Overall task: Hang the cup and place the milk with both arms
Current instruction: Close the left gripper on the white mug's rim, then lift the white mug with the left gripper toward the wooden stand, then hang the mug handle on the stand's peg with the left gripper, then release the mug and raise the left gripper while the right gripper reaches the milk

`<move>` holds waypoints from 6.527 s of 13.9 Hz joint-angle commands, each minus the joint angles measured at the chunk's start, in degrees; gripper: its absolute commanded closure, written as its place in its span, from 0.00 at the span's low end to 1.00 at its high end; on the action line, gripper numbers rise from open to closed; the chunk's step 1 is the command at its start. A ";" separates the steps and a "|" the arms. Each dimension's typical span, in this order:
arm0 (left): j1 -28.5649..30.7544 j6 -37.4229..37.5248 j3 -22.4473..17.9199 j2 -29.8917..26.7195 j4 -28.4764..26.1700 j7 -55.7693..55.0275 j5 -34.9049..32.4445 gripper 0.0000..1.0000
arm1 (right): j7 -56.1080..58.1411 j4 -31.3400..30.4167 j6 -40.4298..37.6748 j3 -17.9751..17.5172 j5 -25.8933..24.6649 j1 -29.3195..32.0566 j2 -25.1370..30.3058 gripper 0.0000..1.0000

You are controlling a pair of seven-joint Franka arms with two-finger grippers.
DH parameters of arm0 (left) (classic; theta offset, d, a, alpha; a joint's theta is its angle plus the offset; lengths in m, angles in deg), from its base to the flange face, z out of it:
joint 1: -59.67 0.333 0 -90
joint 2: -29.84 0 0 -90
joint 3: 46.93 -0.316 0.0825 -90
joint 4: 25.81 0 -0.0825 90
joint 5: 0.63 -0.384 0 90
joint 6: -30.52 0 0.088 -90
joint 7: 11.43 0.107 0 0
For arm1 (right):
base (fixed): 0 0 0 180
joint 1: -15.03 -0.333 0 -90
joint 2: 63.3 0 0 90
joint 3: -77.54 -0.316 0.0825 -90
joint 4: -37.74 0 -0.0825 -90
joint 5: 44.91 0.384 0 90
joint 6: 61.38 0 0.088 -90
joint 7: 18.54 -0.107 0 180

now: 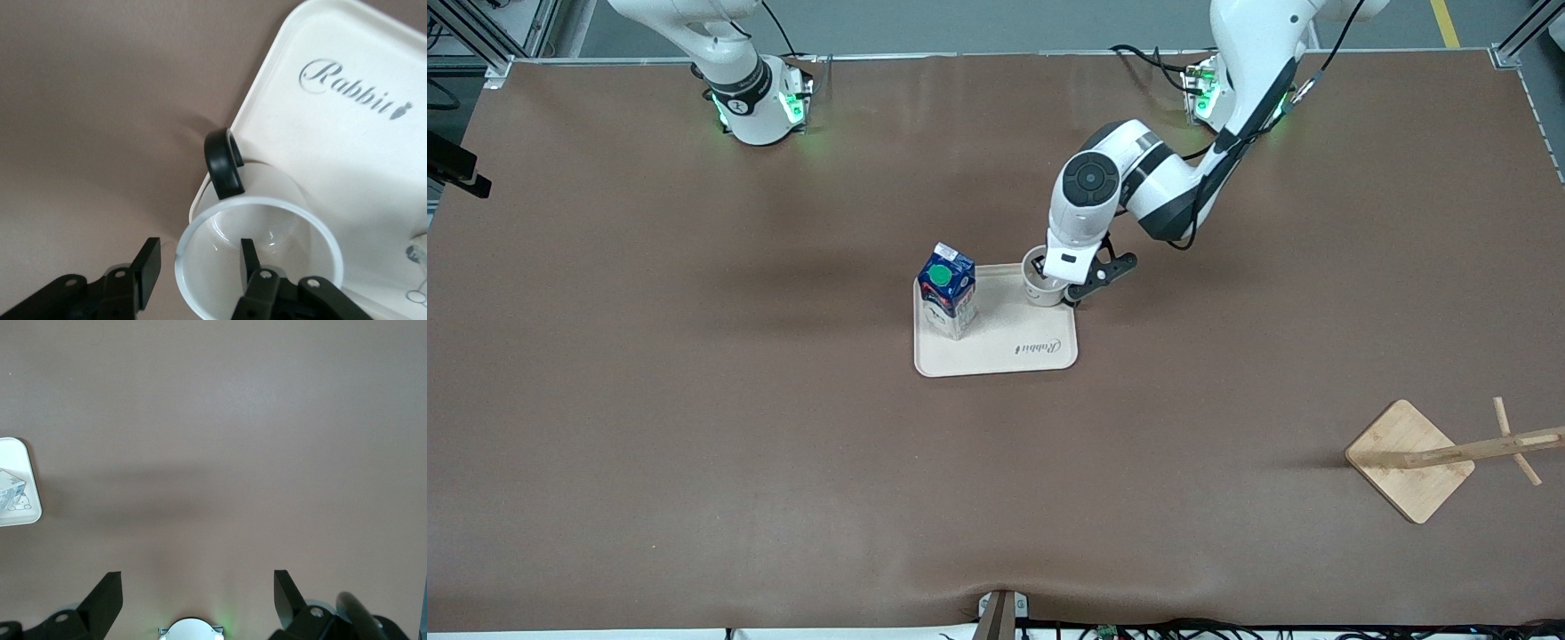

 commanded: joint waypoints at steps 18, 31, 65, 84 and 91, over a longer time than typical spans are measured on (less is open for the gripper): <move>12.88 11.55 -0.78 -14.70 7.69 16.61 -10.34 1.00 | 0.17 0.78 2.56 0.05 -0.05 -1.65 -0.84 0.00; 40.39 18.86 -0.95 -17.00 18.59 68.99 -3.84 1.00 | 0.34 0.78 7.22 0.05 -0.14 -4.02 -3.66 0.00; 54.65 15.00 -1.04 -1.09 31.34 82.66 11.02 0.18 | -10.33 -2.65 1.78 -0.03 11.73 -0.93 -10.43 0.00; 46.47 43.55 2.30 -18.04 32.91 67.63 2.68 0.00 | -51.99 -2.56 13.45 -0.21 13.66 -33.63 -18.15 0.00; 32.27 47.60 -6.81 -21.92 31.70 67.54 1.00 0.00 | -67.50 -2.73 23.82 -0.30 19.64 -39.35 -24.13 0.00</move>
